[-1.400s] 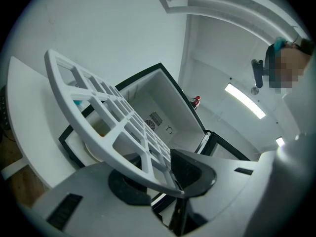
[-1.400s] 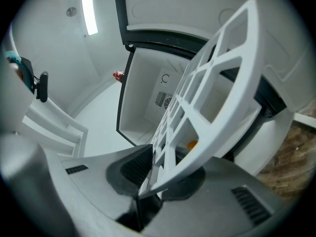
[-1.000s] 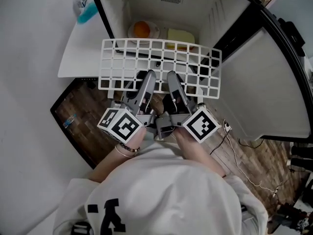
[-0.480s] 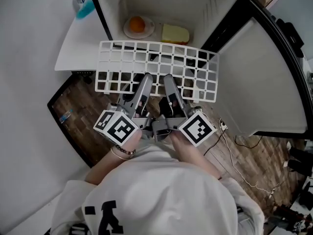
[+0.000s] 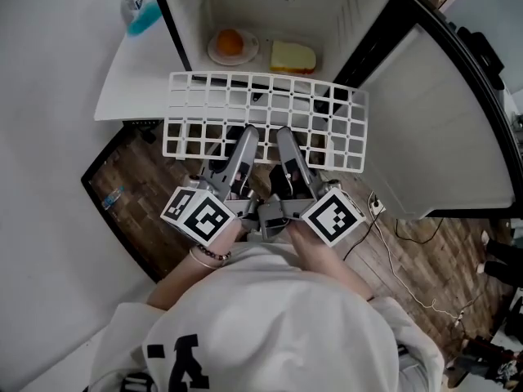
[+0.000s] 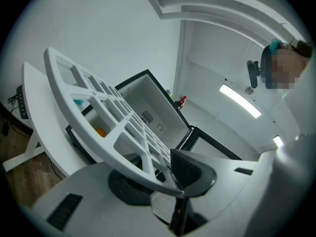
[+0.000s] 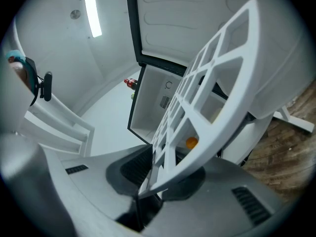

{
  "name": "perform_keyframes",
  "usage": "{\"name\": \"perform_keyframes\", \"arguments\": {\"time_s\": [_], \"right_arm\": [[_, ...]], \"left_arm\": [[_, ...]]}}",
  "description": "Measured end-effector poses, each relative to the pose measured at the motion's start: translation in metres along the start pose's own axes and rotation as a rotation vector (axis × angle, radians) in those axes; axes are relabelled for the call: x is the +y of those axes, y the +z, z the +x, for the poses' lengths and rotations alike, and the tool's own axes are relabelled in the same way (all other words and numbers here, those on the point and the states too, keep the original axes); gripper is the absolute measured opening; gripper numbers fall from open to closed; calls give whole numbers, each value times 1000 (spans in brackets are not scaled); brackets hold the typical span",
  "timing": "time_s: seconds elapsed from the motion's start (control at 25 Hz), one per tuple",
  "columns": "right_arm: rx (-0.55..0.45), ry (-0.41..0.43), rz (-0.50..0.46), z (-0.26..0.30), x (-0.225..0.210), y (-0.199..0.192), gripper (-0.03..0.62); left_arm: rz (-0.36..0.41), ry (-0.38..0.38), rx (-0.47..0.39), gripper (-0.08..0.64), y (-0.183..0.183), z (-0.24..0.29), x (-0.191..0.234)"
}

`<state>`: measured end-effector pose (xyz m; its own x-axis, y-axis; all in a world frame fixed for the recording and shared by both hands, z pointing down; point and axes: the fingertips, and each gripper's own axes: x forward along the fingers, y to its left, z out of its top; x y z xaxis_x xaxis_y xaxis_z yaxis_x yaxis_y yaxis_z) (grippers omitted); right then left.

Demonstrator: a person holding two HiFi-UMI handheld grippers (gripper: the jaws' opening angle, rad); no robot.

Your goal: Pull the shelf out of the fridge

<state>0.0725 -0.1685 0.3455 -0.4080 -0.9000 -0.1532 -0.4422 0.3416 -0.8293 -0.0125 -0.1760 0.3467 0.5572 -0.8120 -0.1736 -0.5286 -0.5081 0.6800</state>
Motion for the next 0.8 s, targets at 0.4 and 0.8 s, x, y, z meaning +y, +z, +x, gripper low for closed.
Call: {"name": "perform_keyframes", "arguments": {"time_s": [0.4, 0.8], "right_arm": [[-20, -7, -8, -32, 34, -35, 75], [-48, -30, -18, -72, 56, -60, 75]], "left_arm": [[-3, -23, 12, 123, 8, -54, -11], [-9, -52, 34, 123, 3, -100, -28]]}}
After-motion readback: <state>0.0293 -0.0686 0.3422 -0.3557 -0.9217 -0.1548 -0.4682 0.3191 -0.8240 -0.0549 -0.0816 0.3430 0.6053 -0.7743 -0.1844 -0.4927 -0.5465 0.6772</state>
